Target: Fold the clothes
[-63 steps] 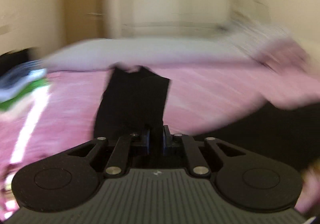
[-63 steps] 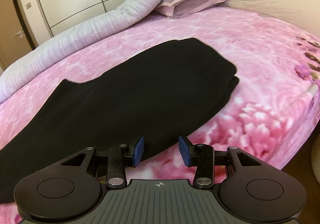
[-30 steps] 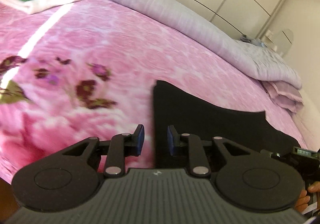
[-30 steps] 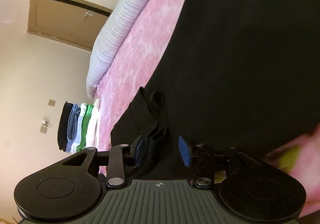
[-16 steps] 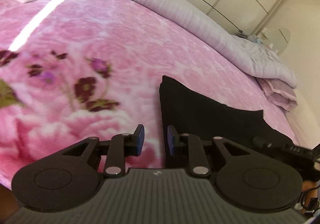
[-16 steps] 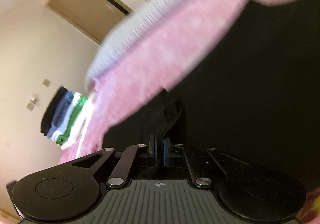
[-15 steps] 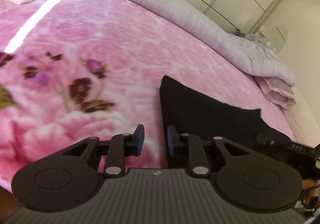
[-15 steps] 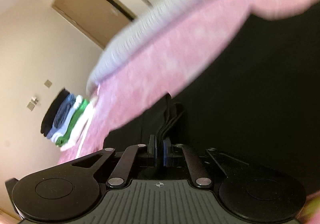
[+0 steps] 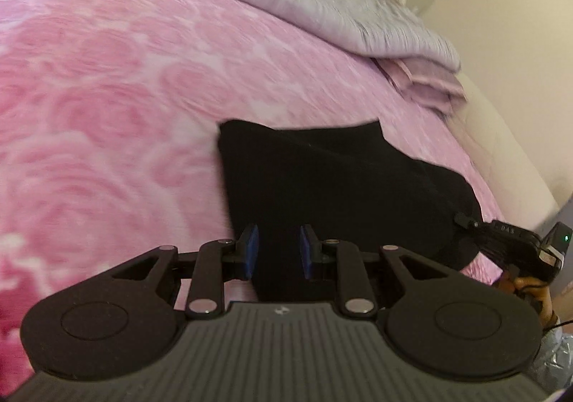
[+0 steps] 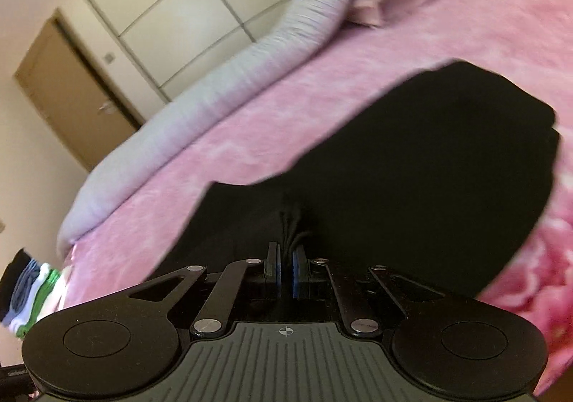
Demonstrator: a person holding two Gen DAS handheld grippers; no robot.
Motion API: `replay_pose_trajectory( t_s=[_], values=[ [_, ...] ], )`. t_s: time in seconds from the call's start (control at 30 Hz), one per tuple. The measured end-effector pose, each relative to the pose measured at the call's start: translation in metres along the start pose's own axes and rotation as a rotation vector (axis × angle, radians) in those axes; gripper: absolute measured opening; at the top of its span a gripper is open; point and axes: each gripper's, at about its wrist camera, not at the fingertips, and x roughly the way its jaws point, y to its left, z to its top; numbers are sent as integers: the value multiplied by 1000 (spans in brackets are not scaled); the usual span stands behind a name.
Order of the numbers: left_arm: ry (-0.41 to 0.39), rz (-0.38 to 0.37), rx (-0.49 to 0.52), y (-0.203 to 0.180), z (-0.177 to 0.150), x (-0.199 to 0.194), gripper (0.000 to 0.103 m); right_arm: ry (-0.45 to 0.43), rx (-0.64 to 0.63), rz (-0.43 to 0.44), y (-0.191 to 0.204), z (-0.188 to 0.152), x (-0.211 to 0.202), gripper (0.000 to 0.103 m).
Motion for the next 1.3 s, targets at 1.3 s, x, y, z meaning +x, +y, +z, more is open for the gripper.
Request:
replay_pose_trajectory(
  t_s=[1.3],
  values=[
    [63,-6,169,-87,-13,60,19,-257,-240,-335,-70,58,-68,34]
  ],
)
